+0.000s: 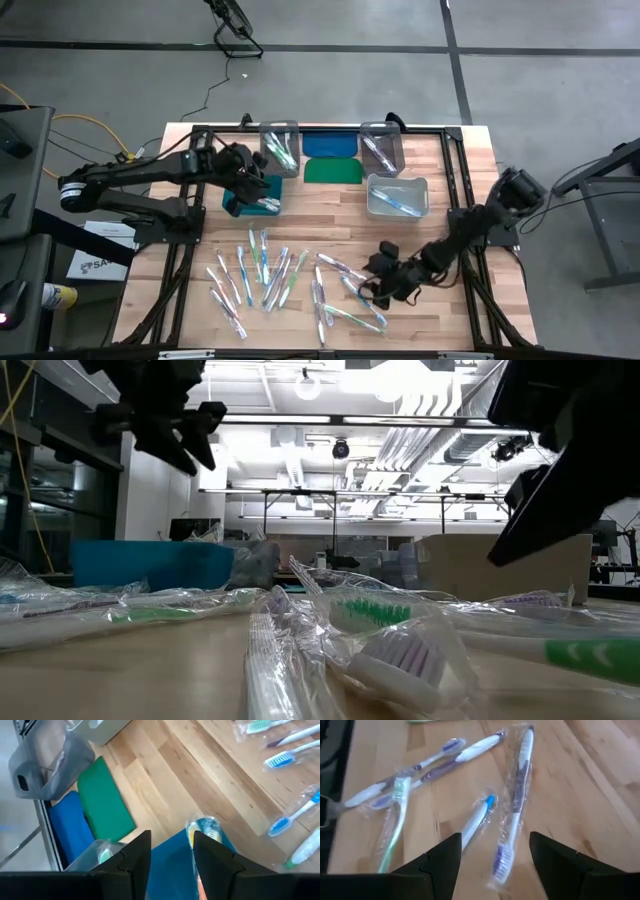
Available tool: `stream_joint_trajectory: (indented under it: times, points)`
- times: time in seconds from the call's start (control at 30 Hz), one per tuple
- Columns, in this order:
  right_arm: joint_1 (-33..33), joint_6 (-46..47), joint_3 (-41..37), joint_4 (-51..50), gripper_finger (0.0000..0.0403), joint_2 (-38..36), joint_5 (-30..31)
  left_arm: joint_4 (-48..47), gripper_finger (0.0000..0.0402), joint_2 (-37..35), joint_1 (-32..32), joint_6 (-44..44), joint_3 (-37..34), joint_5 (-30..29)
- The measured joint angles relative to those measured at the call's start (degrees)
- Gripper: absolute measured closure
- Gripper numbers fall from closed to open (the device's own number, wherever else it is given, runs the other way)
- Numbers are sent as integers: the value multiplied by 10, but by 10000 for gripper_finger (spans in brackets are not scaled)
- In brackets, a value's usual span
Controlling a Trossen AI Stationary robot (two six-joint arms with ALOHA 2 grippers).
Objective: Pick & Place Toothbrushes
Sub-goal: Put the violet toothbrush into the right black bin
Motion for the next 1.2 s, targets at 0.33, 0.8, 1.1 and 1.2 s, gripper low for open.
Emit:
stream_joint_trajectory:
  times: [0.33,0.8,1.1,1.2]
  points:
    - [25,11,31,-1,176,76,88,-9,261,0,-3,-4,-6,-1]
    - [26,39,32,-18,219,113,94,-13,261,0,-2,1,-6,0]
    - [25,39,32,-24,361,107,81,-6,261,0,-2,5,-6,0]
    - [14,42,31,-40,362,89,56,-1,261,0,-2,20,-6,0]
